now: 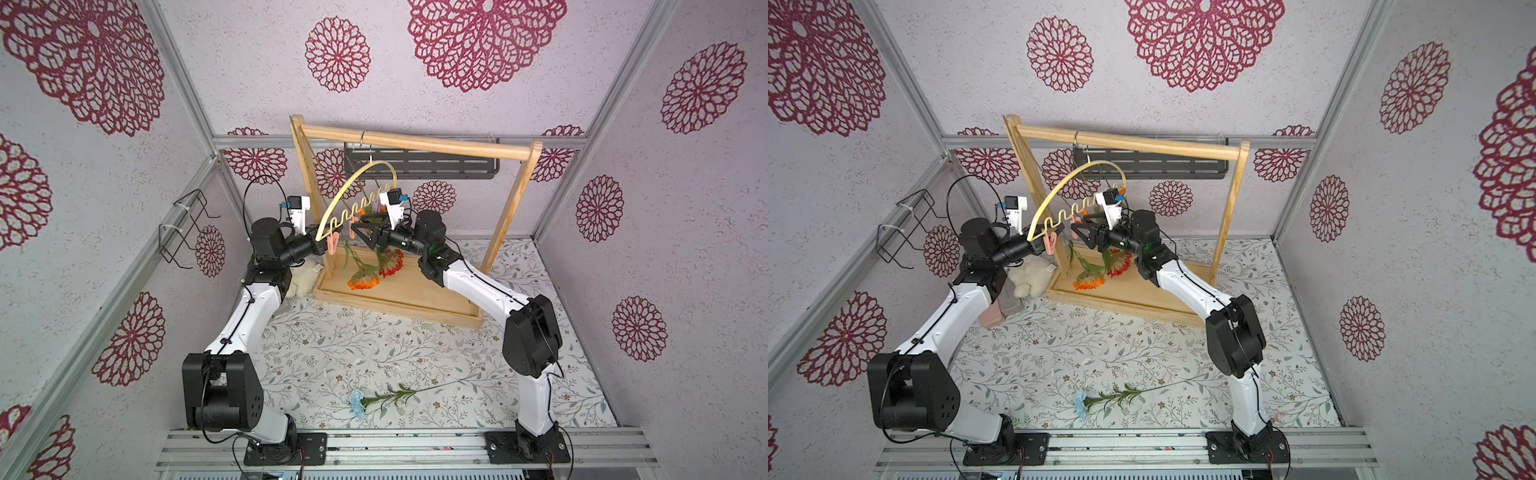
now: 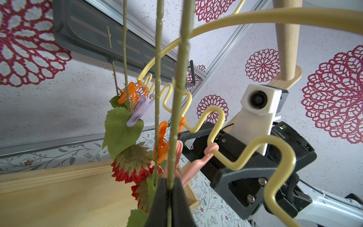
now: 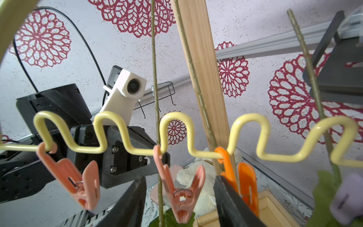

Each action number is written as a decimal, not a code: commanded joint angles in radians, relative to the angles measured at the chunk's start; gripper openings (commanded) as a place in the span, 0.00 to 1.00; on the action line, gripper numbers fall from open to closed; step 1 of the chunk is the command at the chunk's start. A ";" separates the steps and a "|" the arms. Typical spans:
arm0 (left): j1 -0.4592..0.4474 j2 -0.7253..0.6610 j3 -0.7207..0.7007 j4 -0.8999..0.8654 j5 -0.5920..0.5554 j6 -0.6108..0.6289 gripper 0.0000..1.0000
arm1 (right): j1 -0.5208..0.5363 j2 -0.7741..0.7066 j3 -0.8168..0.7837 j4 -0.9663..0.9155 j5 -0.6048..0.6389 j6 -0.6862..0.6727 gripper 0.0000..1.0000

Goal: Dry the flowers on a clothes hanger
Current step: Open the clamp at the hanger.

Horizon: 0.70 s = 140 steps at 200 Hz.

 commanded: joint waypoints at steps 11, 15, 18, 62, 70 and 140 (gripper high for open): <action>-0.007 0.009 -0.009 0.063 0.021 -0.016 0.00 | 0.008 0.012 0.051 0.042 -0.030 0.008 0.54; -0.009 0.011 -0.009 0.064 0.022 -0.018 0.00 | 0.009 0.015 0.053 0.044 -0.030 0.011 0.54; -0.009 0.011 -0.009 0.064 0.023 -0.017 0.00 | 0.009 0.018 0.055 0.042 -0.031 0.011 0.53; -0.014 0.017 -0.013 0.078 0.030 -0.023 0.00 | 0.011 0.037 0.081 0.032 -0.026 0.011 0.54; -0.015 0.018 -0.013 0.081 0.032 -0.027 0.00 | 0.011 0.041 0.090 0.027 -0.028 0.011 0.54; -0.018 0.026 -0.027 0.117 0.051 -0.043 0.00 | 0.014 0.031 0.104 0.008 -0.043 0.011 0.28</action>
